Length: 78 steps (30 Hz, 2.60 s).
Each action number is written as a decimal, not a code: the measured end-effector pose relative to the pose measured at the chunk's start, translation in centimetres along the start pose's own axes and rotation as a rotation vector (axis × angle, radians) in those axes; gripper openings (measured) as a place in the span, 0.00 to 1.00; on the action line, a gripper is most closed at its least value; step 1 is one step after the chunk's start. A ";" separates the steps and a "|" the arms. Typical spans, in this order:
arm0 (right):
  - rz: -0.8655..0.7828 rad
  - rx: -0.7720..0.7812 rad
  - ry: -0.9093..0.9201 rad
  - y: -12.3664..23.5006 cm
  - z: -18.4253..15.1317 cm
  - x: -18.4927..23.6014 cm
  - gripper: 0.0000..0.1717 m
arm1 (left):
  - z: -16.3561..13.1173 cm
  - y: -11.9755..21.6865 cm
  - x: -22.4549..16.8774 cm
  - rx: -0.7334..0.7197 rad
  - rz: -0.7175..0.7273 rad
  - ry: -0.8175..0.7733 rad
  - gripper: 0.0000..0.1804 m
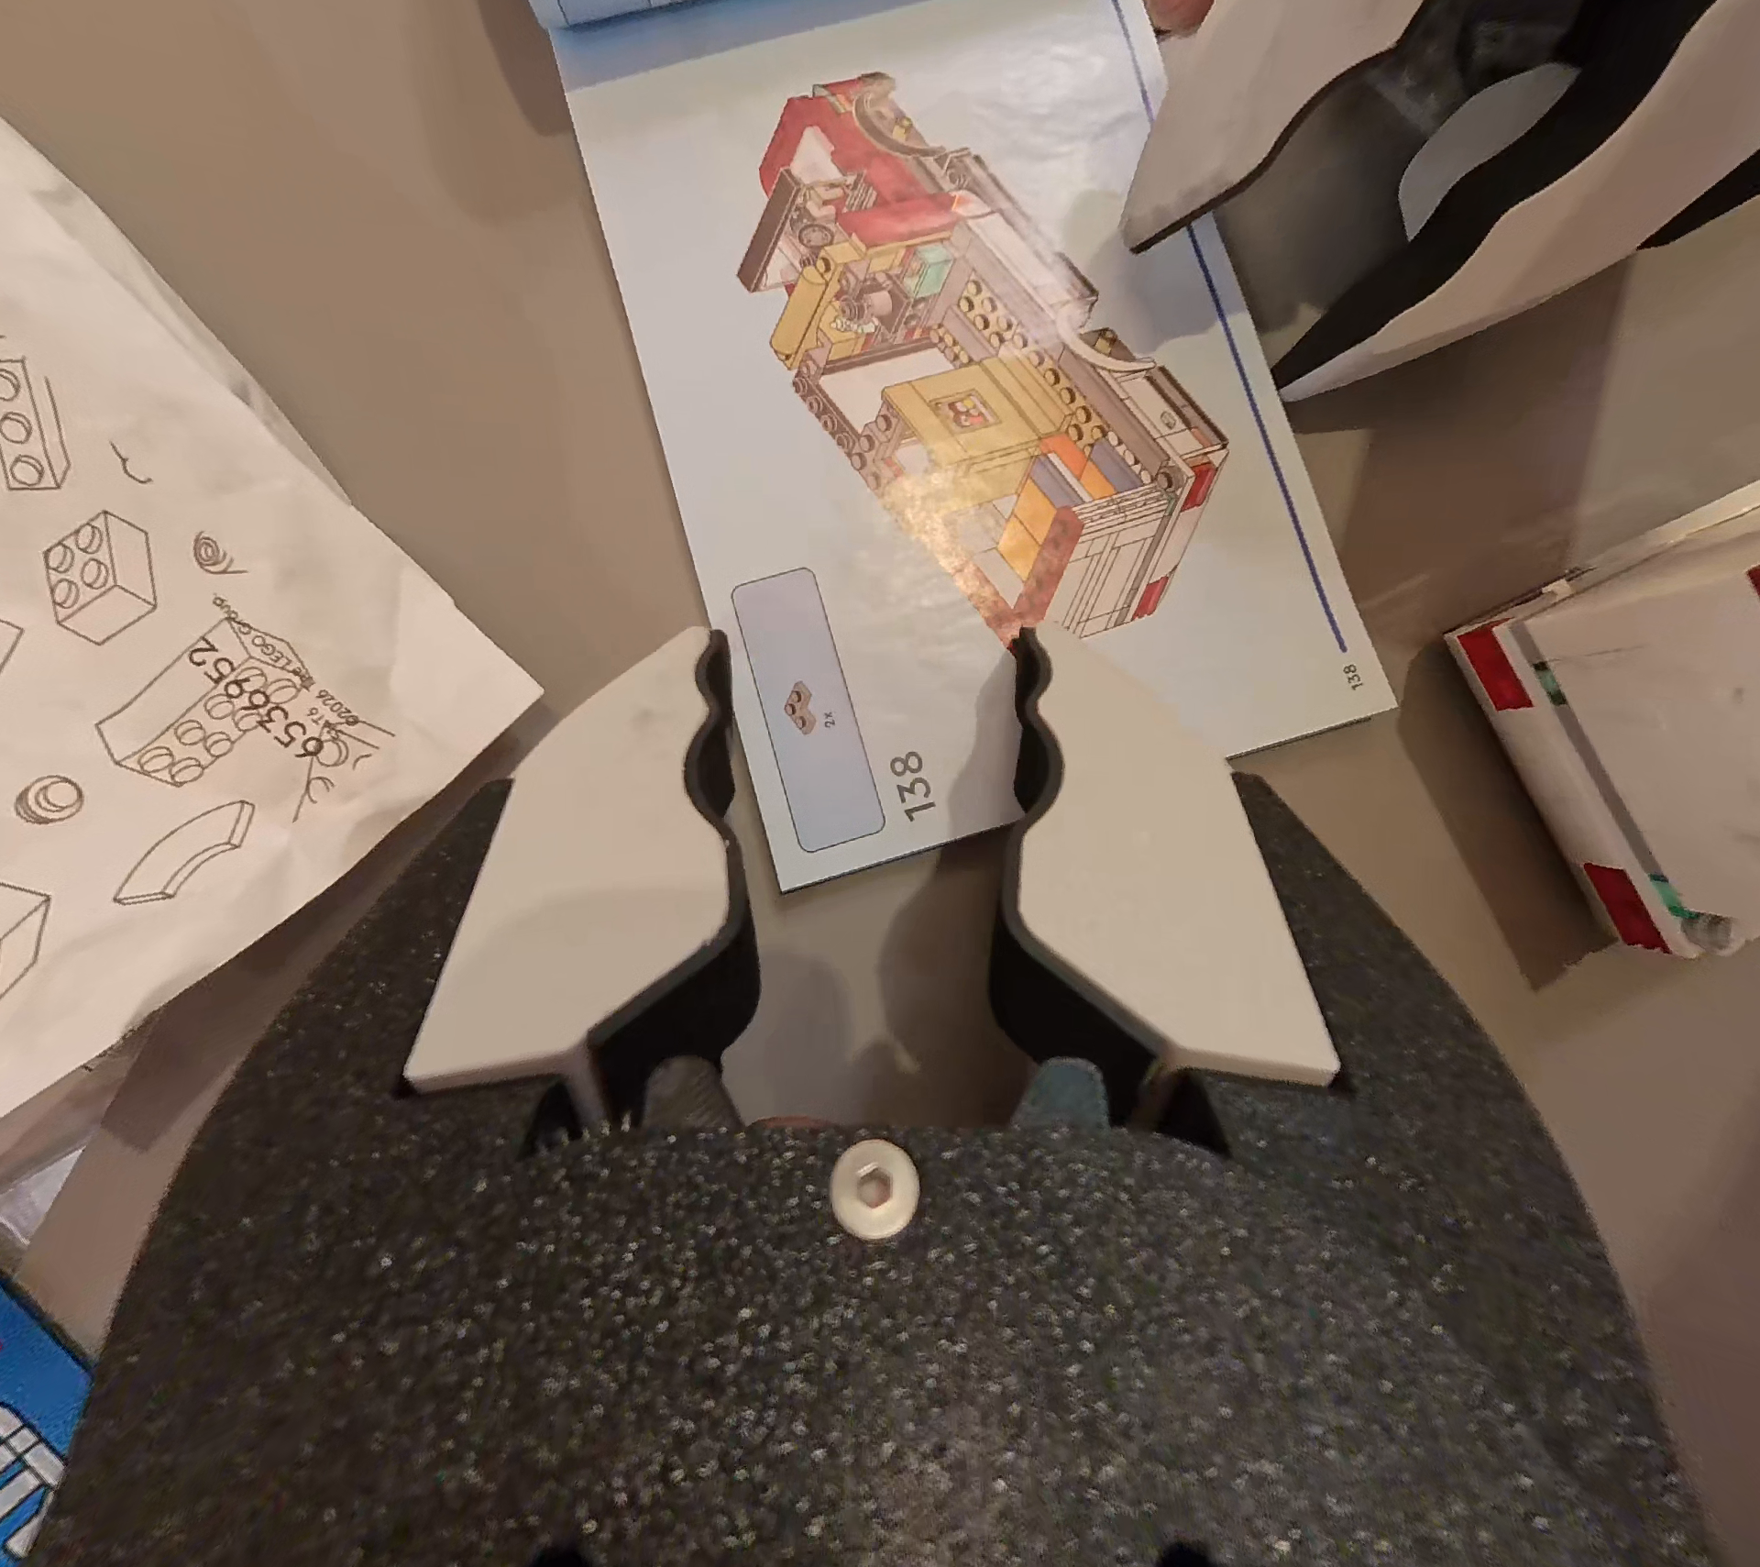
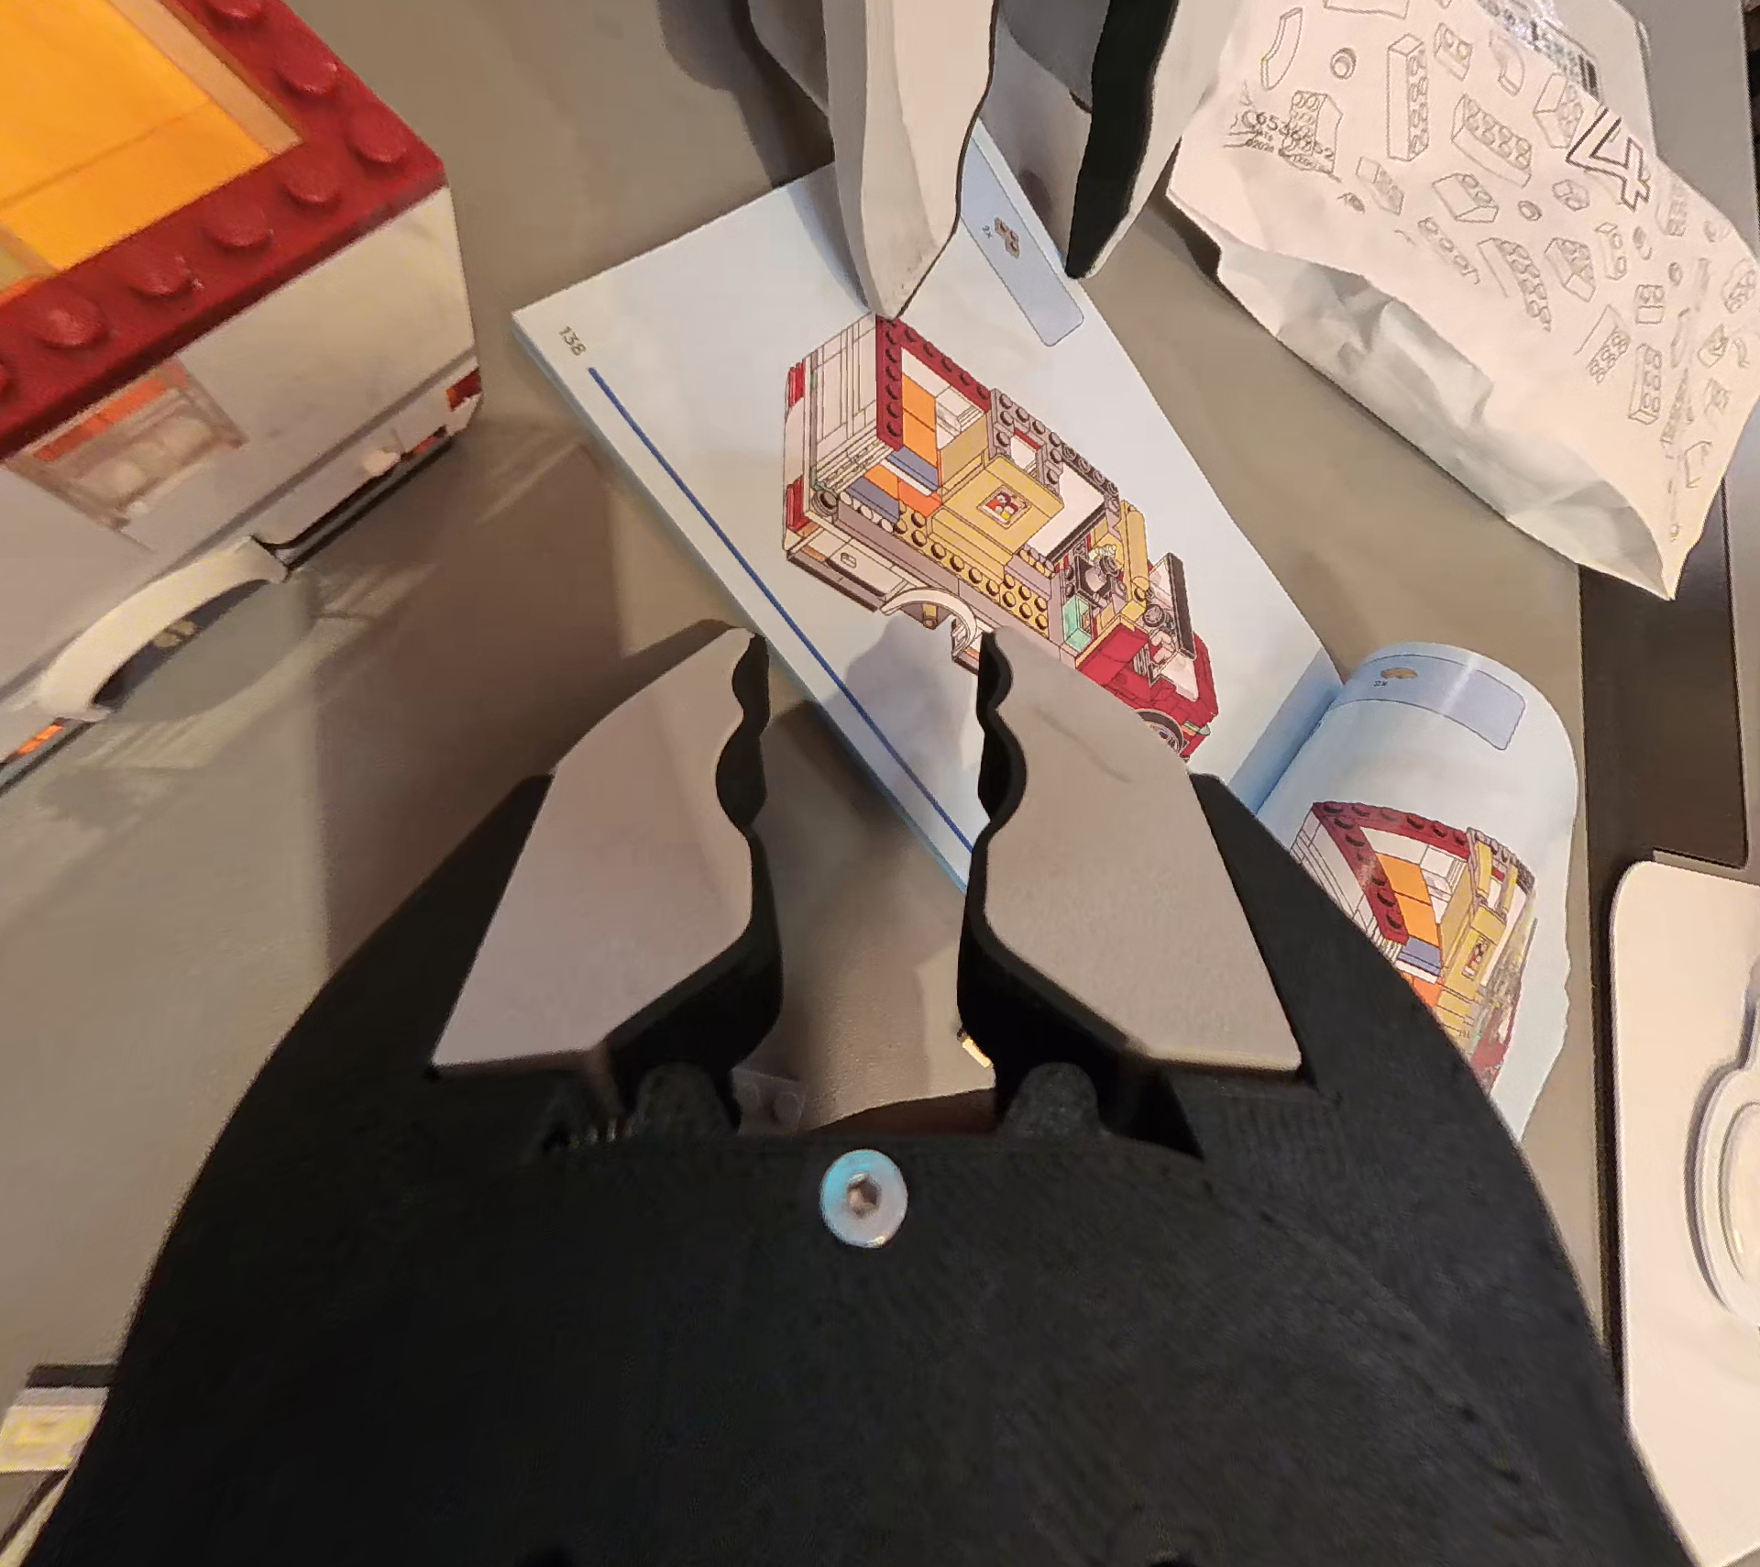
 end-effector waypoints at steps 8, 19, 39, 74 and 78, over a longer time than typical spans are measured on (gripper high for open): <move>-0.008 -0.005 0.006 0.0 0.1 0.0 0.25 | -0.1 0.0 -0.3 0.012 -0.001 -0.032 0.36; -0.049 -0.014 0.061 -0.1 0.2 -0.1 0.25 | 0.0 -0.1 -1.8 0.007 -0.065 -0.123 0.28; 0.132 -0.014 -0.036 -0.5 1.2 0.0 0.24 | -0.1 -0.1 -1.9 -0.015 -0.072 -0.113 0.28; 0.070 -0.055 -0.129 -0.2 1.1 -1.7 0.20 | 1.5 1.2 -0.8 -0.117 -0.029 -0.106 0.32; 0.067 -0.057 -0.158 -0.2 0.9 -1.9 0.19 | 3.4 3.3 -0.4 -0.267 -0.025 -0.082 0.31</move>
Point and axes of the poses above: each gripper's, where its closed fingertips meet, y back along the fingers, z out of its top, x = y × z across the jaws, the point moved 2 cm from there along y, back along the fingers, and after that the axes turned 9 degrees about -x, right-handed, at the moved point
